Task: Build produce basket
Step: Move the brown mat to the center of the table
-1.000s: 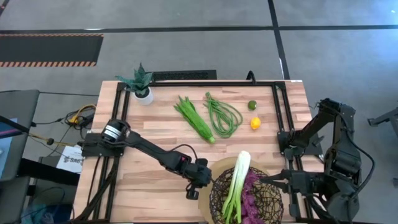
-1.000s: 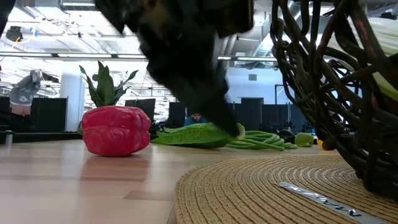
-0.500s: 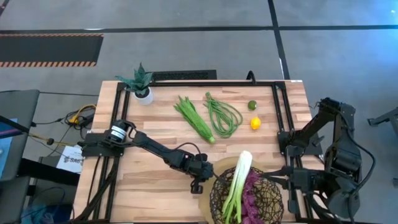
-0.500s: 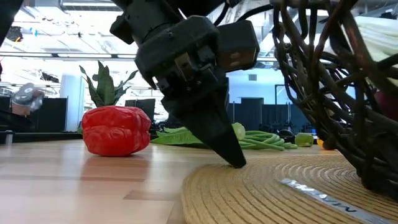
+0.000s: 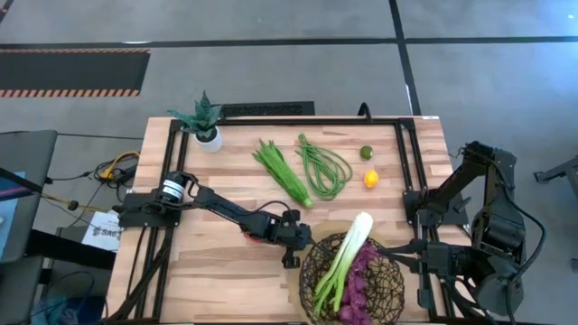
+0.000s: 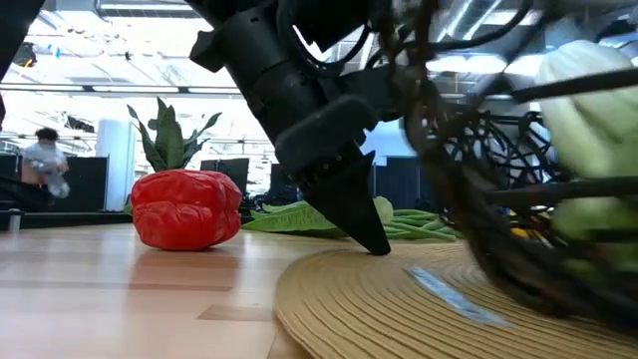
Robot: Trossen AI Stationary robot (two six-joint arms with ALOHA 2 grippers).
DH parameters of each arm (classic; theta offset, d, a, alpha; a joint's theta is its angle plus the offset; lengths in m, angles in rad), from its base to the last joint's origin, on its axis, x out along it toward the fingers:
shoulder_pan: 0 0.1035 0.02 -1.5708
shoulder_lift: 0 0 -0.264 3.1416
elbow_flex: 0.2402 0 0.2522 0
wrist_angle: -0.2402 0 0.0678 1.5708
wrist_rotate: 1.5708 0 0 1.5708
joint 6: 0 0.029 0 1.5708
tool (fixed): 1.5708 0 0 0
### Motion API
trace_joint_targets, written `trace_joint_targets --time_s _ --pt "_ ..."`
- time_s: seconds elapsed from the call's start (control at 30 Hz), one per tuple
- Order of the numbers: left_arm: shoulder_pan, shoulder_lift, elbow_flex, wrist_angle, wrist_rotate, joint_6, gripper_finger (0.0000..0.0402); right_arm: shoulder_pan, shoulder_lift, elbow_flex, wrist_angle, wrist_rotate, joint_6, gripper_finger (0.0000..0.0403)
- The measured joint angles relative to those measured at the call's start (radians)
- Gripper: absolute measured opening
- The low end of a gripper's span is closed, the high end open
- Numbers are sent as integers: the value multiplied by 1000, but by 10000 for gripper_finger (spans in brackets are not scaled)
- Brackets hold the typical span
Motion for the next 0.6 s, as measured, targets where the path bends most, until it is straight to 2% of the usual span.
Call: trace_joint_targets --time_s 0.6 --pt "179 0 -3 -18 -1 166 0 0 0 0 0 0 0 1"
